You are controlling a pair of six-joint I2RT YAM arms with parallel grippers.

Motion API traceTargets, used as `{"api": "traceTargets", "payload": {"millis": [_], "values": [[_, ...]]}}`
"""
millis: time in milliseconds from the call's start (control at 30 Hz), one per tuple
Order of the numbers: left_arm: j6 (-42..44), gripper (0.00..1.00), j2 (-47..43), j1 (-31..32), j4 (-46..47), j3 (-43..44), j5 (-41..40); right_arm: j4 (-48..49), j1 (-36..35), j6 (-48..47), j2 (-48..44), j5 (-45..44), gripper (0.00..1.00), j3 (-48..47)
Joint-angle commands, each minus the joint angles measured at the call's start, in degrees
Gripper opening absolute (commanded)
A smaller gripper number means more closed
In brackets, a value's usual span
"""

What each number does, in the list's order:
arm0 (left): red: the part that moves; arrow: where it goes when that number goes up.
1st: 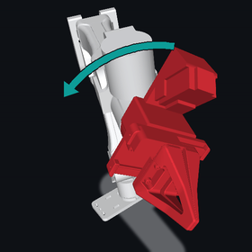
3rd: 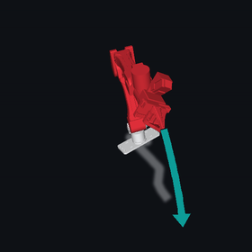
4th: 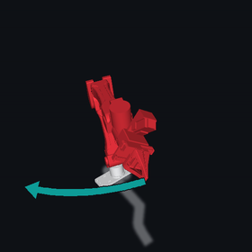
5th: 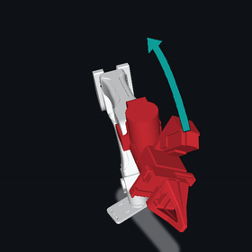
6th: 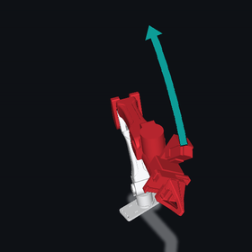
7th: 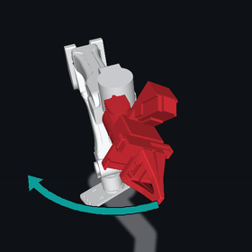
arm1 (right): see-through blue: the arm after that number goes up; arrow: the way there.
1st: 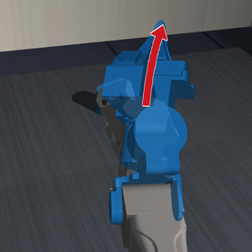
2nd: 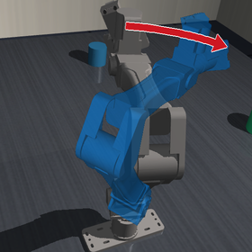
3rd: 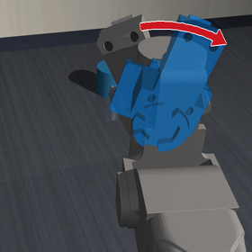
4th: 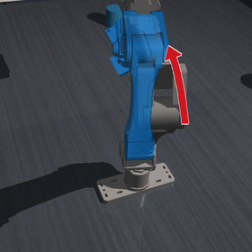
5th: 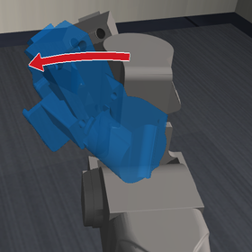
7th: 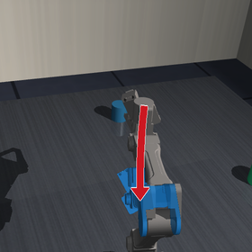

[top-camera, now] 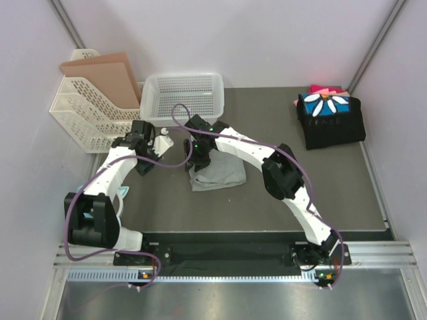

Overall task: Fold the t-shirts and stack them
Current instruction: Fold the long partially folded tshirt into a neat square, then smooth out wrinkles on the folded tshirt

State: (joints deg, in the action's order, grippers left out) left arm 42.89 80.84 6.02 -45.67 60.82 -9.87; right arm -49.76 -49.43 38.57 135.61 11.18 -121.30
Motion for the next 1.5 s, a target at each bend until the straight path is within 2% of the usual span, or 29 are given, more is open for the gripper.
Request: {"api": "traceTargets", "payload": {"millis": [0,100,167,300,433,567,667,733,767,800,900,1000,1200,1333,1467], "values": [[-1.14,0.54,-1.56,-0.4,2.07,-1.75,1.43,12.84,-1.29,-0.51,-1.58,11.14,0.5,-0.25],[-1.41,0.54,-1.39,-0.4,2.16,-2.37,1.43,12.67,-0.32,-1.12,-0.79,15.01,0.57,-2.53],[-1.41,0.54,-1.65,-0.4,2.25,-2.55,1.08,11.62,1.08,-1.65,-1.66,15.36,0.58,-2.37],[-1.23,0.54,-2.96,-0.57,1.47,-1.23,0.64,11.7,5.82,-2.97,-6.05,16.24,0.59,3.25],[-2.02,0.54,-4.2,-0.57,-4.24,6.14,3.35,12.05,11.98,-3.41,-10.88,18.43,0.59,8.34],[-3.52,0.56,-5.6,-0.22,-9.52,14.75,13.1,13.45,16.2,-2.36,-16.86,19.84,0.59,16.16],[-5.8,0.57,-5.08,3.98,-12.24,18.71,14.0,14.51,16.65,-1.04,-19.41,19.85,0.59,21.88],[-8.16,0.57,-3.76,10.13,-13.65,20.12,12.95,15.65,17.08,-0.25,-20.21,19.14,0.59,25.73],[-8.87,0.57,-2.28,12.59,-13.66,20.65,11.38,16.26,17.43,0.36,-19.86,19.4,0.59,26.63],[-9.58,0.57,-1.48,17.92,-13.4,20.66,10.41,17.49,17.96,0.54,-19.34,21.15,0.59,27.25],[-10.9,0.57,2.21,25.94,-10.94,19.52,6.27,18.38,19.54,0.98,-15.91,23.27,0.58,27.08],[-11.34,0.56,6.43,29.3,-9.53,20.48,8.01,18.73,20.77,0.72,-12.14,24.85,0.58,24.71],[-9.59,0.54,13.72,29.84,-0.05,19.6,6.89,18.82,22.89,-0.33,-4.66,26.79,0.57,22.85],[-10.46,0.53,20.04,29.84,1.46,20.39,4.42,19.78,22.89,-0.69,-3.86,26.53,0.56,27.24],[-11.87,0.52,22.61,30.1,1.2,18.91,5.47,20.66,22.89,-1.04,-4.3,26.26,0.56,30.24]]}}
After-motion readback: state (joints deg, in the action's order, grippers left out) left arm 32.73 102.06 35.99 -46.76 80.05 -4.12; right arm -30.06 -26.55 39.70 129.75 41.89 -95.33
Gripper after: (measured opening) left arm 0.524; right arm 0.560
